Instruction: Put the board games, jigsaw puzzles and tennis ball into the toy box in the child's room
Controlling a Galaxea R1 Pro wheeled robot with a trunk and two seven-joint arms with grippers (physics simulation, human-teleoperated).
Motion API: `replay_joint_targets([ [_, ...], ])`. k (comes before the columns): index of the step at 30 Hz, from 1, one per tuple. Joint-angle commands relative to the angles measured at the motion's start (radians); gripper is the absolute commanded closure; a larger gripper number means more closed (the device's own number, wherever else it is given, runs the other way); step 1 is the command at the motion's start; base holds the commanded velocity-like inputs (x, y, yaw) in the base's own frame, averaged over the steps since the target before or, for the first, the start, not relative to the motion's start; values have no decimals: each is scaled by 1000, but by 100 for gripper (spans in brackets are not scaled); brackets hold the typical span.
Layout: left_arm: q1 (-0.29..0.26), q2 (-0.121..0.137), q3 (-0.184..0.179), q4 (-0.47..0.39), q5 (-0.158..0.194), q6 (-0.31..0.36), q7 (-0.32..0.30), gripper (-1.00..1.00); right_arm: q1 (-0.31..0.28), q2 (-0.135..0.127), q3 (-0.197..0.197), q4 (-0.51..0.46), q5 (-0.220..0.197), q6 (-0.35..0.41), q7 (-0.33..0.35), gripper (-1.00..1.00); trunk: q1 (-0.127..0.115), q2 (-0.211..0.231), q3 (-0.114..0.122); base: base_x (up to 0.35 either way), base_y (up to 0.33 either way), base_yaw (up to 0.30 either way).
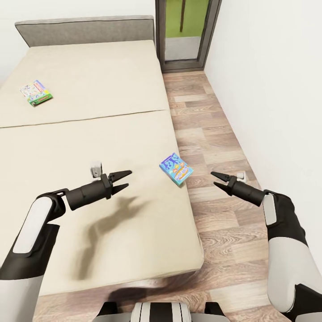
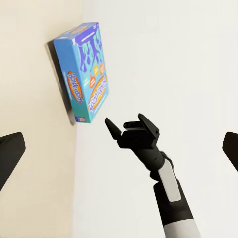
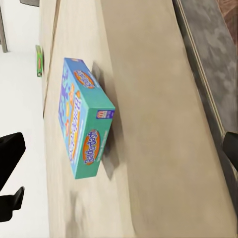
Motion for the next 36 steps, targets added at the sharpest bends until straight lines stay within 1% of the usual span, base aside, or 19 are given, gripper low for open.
replay_joint_targets([
  [1, -1, 0, -4, -1, 11, 2, 11, -100, -1, 0, -3, 4, 3, 3, 3, -100, 0, 0, 0, 0, 0, 19],
  [4, -2, 0, -7, -1, 11, 2, 11, -100, -3, 0, -3, 11, 4, 3, 1, -100, 0, 0, 0, 0, 0, 16],
  [11, -4, -2, -15, -1, 11, 2, 11, -100, -12, -7, -5, 63, 4, -9, -2, -100, 0, 0, 0, 0, 0, 8],
  [13, -4, -3, -17, -1, 11, 2, 12, -100, -15, -15, -5, 98, 5, -31, -4, -100, 0, 0, 0, 0, 0, 4],
  [14, -4, -3, -17, -1, 11, 2, 12, -100, -15, -15, -5, 98, 5, -31, -4, -100, 0, 0, 0, 0, 0, 4],
  [16, -4, -3, -18, -1, 11, 2, 12, -100, -19, -26, -5, 132, 4, -57, -5, -100, 0, 0, 0, 0, 0, 3],
  [17, -4, -3, -18, -1, 11, 2, 12, -100, -19, -26, -5, 132, 4, -57, -5, -100, 0, 0, 0, 0, 0, 3],
  [19, -4, -3, -19, -1, 11, 2, 12, -100, -24, -37, -5, 158, 3, -78, -5, -100, 0, 0, 0, 0, 0, 2],
  [27, -5, -4, -20, -1, 11, 2, 12, -100, -32, -53, -5, 191, 2, -104, -3, -100, 0, 0, 0, 0, 0, 1],
  [36, -5, -4, -20, -1, 11, 2, 12, -100, -34, -59, -5, 202, 2, -114, -3, -100, 0, 0, 0, 0, 0, 0],
])
